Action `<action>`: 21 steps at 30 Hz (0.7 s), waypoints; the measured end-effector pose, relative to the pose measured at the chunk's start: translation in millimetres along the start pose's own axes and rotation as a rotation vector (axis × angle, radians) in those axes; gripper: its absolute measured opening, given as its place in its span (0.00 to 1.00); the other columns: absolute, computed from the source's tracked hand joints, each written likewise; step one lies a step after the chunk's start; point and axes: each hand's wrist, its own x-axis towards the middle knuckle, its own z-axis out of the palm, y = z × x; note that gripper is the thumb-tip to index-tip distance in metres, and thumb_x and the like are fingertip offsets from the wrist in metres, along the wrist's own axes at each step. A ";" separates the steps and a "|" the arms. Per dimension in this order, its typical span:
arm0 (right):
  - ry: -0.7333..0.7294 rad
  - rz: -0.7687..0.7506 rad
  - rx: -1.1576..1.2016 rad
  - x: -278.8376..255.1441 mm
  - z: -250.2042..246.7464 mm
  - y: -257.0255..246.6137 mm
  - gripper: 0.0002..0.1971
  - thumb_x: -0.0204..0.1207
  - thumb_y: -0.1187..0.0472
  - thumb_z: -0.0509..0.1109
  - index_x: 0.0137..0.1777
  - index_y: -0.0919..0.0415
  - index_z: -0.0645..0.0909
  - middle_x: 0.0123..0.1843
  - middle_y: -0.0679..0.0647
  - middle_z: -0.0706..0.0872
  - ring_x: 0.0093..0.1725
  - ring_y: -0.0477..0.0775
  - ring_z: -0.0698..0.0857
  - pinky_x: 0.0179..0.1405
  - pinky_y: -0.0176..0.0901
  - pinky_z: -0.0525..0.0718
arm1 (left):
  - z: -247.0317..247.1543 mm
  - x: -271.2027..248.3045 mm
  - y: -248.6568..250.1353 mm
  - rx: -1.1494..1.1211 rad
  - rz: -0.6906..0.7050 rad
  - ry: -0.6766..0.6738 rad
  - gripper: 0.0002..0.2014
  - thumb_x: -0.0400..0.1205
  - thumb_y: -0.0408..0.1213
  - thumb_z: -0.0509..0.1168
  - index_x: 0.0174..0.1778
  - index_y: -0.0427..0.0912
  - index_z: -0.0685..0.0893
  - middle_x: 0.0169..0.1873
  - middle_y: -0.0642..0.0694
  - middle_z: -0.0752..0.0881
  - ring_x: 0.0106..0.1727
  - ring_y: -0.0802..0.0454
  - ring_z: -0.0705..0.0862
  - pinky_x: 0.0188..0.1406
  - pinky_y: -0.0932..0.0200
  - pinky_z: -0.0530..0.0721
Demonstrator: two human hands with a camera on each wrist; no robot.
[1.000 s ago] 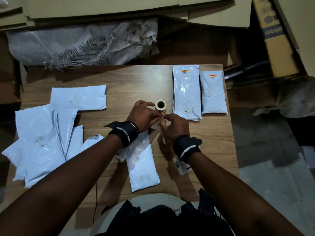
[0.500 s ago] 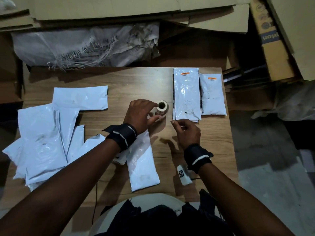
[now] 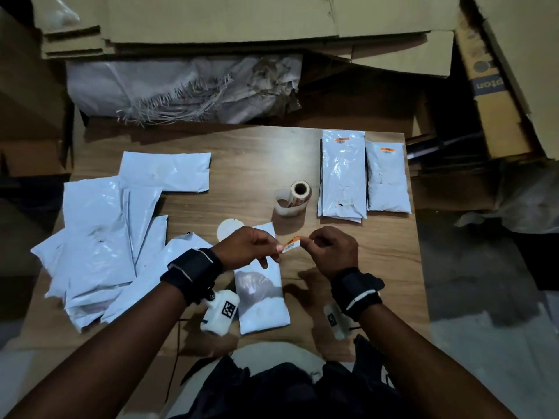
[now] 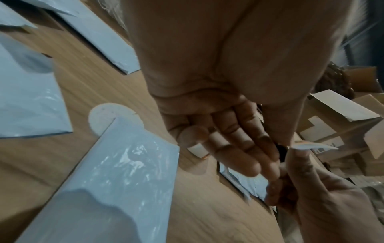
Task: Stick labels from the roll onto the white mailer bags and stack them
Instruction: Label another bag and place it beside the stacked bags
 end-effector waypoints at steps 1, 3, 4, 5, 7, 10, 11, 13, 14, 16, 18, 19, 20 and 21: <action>0.000 -0.020 -0.005 -1.0 1.3 -1.3 0.24 0.65 0.34 0.70 0.33 0.57 0.87 0.28 0.48 0.84 0.27 0.44 0.77 0.28 0.35 0.75 | 0.3 -3.4 -1.0 -0.033 0.002 0.018 0.12 0.82 0.45 0.69 0.49 0.40 0.90 0.43 0.47 0.93 0.36 0.55 0.88 0.26 0.71 0.73; 0.008 -0.066 -0.013 -3.2 5.1 -3.4 0.24 0.65 0.35 0.71 0.32 0.57 0.86 0.27 0.48 0.83 0.27 0.44 0.76 0.28 0.35 0.75 | 0.4 -11.1 -4.2 -0.090 0.018 0.063 0.09 0.82 0.40 0.70 0.49 0.37 0.90 0.43 0.44 0.92 0.35 0.55 0.87 0.26 0.74 0.74; 0.004 -0.078 -0.012 -4.1 6.4 -4.5 0.23 0.65 0.35 0.72 0.31 0.57 0.86 0.27 0.49 0.83 0.27 0.44 0.76 0.28 0.36 0.75 | 0.4 -14.5 -5.9 -0.106 0.026 0.083 0.08 0.82 0.39 0.70 0.48 0.37 0.89 0.43 0.43 0.92 0.34 0.54 0.87 0.26 0.74 0.75; -0.008 -0.083 -0.014 -5.8 7.8 -6.2 0.23 0.64 0.35 0.73 0.31 0.57 0.86 0.27 0.49 0.83 0.26 0.46 0.77 0.28 0.36 0.75 | 0.1 -19.2 -8.9 -0.124 0.033 0.107 0.07 0.82 0.37 0.70 0.47 0.37 0.89 0.42 0.43 0.92 0.34 0.54 0.86 0.27 0.74 0.75; -0.040 -0.067 -0.044 -8.1 9.9 -9.3 0.22 0.62 0.37 0.78 0.31 0.57 0.86 0.27 0.48 0.84 0.27 0.48 0.80 0.28 0.37 0.77 | -1.4 -27.0 -15.0 -0.158 0.047 0.145 0.05 0.81 0.35 0.71 0.45 0.36 0.90 0.40 0.44 0.92 0.33 0.53 0.86 0.32 0.71 0.79; -0.129 -0.015 -0.062 -10.0 14.6 -14.7 0.16 0.61 0.44 0.84 0.31 0.56 0.86 0.28 0.47 0.86 0.29 0.45 0.82 0.33 0.37 0.79 | -4.1 -38.9 -23.1 -0.171 0.066 0.191 0.04 0.81 0.32 0.71 0.45 0.35 0.90 0.38 0.45 0.92 0.32 0.53 0.85 0.37 0.66 0.83; -0.143 0.009 -0.037 -10.4 16.1 -16.5 0.15 0.61 0.46 0.84 0.30 0.55 0.86 0.28 0.45 0.85 0.29 0.42 0.81 0.34 0.34 0.78 | -4.7 -41.8 -25.8 -0.172 0.073 0.202 0.05 0.81 0.33 0.71 0.44 0.35 0.90 0.37 0.46 0.92 0.33 0.53 0.85 0.38 0.64 0.83; -0.151 0.068 0.040 -8.8 19.8 -21.0 0.12 0.63 0.48 0.84 0.30 0.53 0.87 0.27 0.41 0.84 0.30 0.38 0.82 0.35 0.26 0.75 | -6.5 -47.7 -30.7 -0.185 0.093 0.242 0.05 0.81 0.33 0.72 0.43 0.35 0.90 0.38 0.45 0.92 0.33 0.52 0.86 0.38 0.62 0.85; -0.171 0.095 0.077 -7.2 21.0 -24.1 0.10 0.65 0.50 0.84 0.32 0.53 0.88 0.28 0.39 0.84 0.31 0.35 0.82 0.35 0.24 0.75 | -7.1 -49.6 -33.2 -0.194 0.104 0.270 0.05 0.80 0.33 0.72 0.42 0.35 0.90 0.38 0.44 0.92 0.33 0.53 0.86 0.38 0.61 0.85; -0.264 0.157 0.185 -5.0 22.5 -34.7 0.06 0.70 0.53 0.81 0.38 0.53 0.91 0.30 0.38 0.87 0.31 0.32 0.84 0.38 0.25 0.79 | -8.7 -53.4 -38.6 -0.211 0.125 0.329 0.05 0.80 0.32 0.72 0.41 0.35 0.90 0.37 0.43 0.92 0.35 0.54 0.87 0.37 0.61 0.85; -0.360 0.251 0.352 -3.6 21.6 -46.5 0.05 0.73 0.57 0.79 0.40 0.58 0.91 0.32 0.43 0.89 0.31 0.38 0.87 0.36 0.30 0.83 | -10.3 -55.0 -44.0 -0.191 0.139 0.367 0.05 0.80 0.33 0.72 0.40 0.36 0.90 0.36 0.45 0.92 0.37 0.55 0.87 0.37 0.62 0.85; -0.401 0.288 0.409 -3.4 20.8 -51.1 0.06 0.74 0.58 0.78 0.41 0.60 0.91 0.33 0.47 0.90 0.30 0.41 0.87 0.35 0.32 0.84 | -10.8 -55.5 -46.8 -0.174 0.144 0.378 0.05 0.80 0.34 0.72 0.39 0.37 0.90 0.36 0.46 0.92 0.37 0.56 0.87 0.37 0.62 0.85; -0.440 0.313 0.440 -4.3 20.7 -54.1 0.06 0.75 0.58 0.77 0.42 0.61 0.91 0.34 0.50 0.91 0.30 0.43 0.88 0.34 0.33 0.84 | -11.1 -56.5 -50.0 -0.153 0.148 0.388 0.05 0.80 0.35 0.73 0.39 0.40 0.91 0.36 0.47 0.92 0.37 0.56 0.87 0.38 0.62 0.85; -0.478 0.331 0.457 -5.7 21.2 -55.8 0.07 0.76 0.58 0.77 0.43 0.61 0.90 0.35 0.52 0.91 0.31 0.44 0.88 0.34 0.34 0.84 | -11.6 -57.1 -53.2 -0.121 0.149 0.398 0.05 0.80 0.37 0.73 0.38 0.43 0.91 0.36 0.49 0.92 0.36 0.57 0.87 0.39 0.61 0.85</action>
